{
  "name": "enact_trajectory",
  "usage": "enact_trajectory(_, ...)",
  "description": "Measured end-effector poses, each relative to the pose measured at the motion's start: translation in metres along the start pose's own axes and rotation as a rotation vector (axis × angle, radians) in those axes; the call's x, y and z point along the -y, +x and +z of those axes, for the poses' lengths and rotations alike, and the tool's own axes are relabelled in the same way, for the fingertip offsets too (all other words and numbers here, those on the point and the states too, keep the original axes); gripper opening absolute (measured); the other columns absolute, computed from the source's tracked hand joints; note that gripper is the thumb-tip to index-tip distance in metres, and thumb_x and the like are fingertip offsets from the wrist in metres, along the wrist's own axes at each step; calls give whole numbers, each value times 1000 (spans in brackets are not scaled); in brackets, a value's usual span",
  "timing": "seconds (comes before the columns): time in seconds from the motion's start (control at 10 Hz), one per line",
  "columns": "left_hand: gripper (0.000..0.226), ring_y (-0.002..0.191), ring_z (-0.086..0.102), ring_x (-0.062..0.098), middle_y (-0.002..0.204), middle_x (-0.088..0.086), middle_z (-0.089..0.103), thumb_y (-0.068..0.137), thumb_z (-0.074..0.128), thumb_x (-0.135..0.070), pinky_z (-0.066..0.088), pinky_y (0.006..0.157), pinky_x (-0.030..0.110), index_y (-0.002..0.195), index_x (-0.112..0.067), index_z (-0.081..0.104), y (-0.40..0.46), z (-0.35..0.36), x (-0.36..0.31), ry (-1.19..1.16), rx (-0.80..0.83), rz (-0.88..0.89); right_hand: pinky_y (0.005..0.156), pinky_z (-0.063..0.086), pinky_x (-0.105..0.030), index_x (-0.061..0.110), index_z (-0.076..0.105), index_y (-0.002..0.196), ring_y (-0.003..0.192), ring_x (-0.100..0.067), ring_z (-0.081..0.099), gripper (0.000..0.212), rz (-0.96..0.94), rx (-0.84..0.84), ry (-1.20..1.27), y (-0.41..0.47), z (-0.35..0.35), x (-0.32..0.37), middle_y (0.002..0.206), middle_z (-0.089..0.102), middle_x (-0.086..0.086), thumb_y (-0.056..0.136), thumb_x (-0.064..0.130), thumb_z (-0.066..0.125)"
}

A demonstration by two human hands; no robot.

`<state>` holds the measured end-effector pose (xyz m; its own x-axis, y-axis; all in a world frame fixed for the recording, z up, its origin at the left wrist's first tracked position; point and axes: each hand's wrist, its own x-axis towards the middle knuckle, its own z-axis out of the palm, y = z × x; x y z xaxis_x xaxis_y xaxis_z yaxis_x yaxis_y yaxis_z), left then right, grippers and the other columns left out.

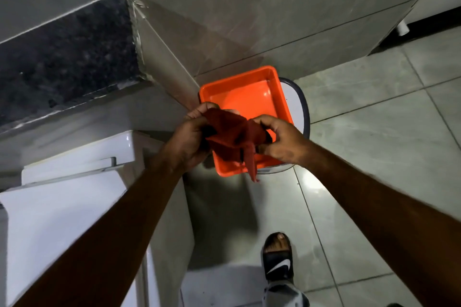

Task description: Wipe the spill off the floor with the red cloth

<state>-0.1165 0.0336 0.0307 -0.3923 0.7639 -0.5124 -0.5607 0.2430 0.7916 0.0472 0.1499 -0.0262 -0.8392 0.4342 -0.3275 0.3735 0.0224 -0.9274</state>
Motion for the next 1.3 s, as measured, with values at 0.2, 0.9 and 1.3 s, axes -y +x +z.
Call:
enact_trajectory(0.2, 31, 49, 56, 14, 64, 0, 59, 86, 31, 7, 46, 41, 22, 77, -20, 44, 4, -27, 16, -52, -84, 5, 56, 50, -22, 7, 68, 85, 57, -11, 61, 13, 261, -151, 563, 1, -27, -6, 66, 67, -1, 83, -4, 60)
enact_trajectory(0.9, 58, 128, 47, 38, 139, 23, 48, 86, 66, -21, 35, 106, 40, 136, -4, 41, 81, -43, 95, 1101, -492, -101, 92, 50, -36, 11, 54, 118, 108, -37, 60, 46, 539, -406, -298, 64, 6, -49, 114, 65, -16, 73, 10, 64)
enact_trajectory(1.3, 51, 134, 40, 45, 143, 33, 42, 96, 39, -18, 31, 114, 48, 138, 12, 38, 14, 18, 95, 1798, -323, 467, 88, 47, -43, 3, 55, 115, 106, -41, 59, 32, 143, -453, -573, -22, -11, -17, 113, 64, -22, 85, 13, 51)
